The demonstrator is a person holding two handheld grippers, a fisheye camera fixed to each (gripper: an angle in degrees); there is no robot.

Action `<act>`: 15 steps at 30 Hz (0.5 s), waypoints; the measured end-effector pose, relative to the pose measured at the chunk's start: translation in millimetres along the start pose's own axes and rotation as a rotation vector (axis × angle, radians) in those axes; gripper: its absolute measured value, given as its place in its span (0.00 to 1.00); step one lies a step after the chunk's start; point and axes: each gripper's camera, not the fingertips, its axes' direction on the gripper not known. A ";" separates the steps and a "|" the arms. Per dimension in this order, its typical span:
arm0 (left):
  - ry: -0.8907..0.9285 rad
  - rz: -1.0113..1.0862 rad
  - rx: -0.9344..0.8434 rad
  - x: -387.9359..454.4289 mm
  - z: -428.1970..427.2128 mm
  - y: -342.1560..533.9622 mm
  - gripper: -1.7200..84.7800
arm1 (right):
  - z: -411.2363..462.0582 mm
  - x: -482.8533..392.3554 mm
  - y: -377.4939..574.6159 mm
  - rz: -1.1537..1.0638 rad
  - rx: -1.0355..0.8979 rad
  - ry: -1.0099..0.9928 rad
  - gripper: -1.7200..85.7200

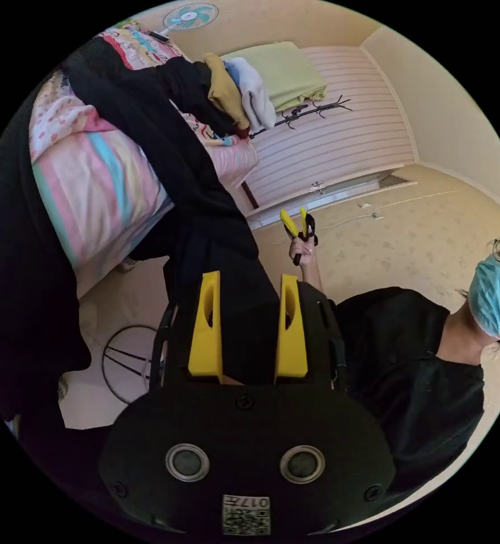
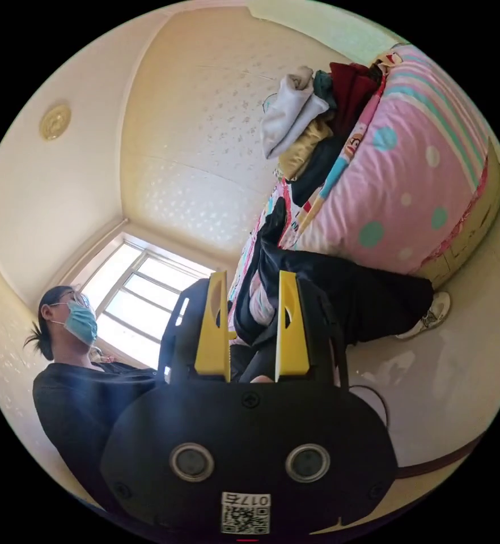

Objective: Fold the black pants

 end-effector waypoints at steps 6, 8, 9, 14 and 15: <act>-0.100 -0.105 0.088 -32.8 65.7 -50.3 0.23 | 87.0 19.5 -43.6 -0.155 -0.167 0.541 0.20; -0.107 -0.204 0.038 -56.9 101.4 -71.5 0.23 | 97.0 62.0 -56.5 -0.035 -0.185 0.553 0.20; -0.080 -0.217 0.016 -62.0 111.5 -76.2 0.23 | 102.0 102.6 -61.6 0.124 -0.232 0.473 0.20; -0.067 -0.117 0.050 -40.8 106.0 -65.0 0.09 | 94.9 156.3 -36.3 0.283 -0.276 0.140 0.18; -0.044 -0.103 0.048 -36.1 99.6 -59.9 0.08 | 86.9 148.0 -26.9 0.241 -0.292 0.135 0.16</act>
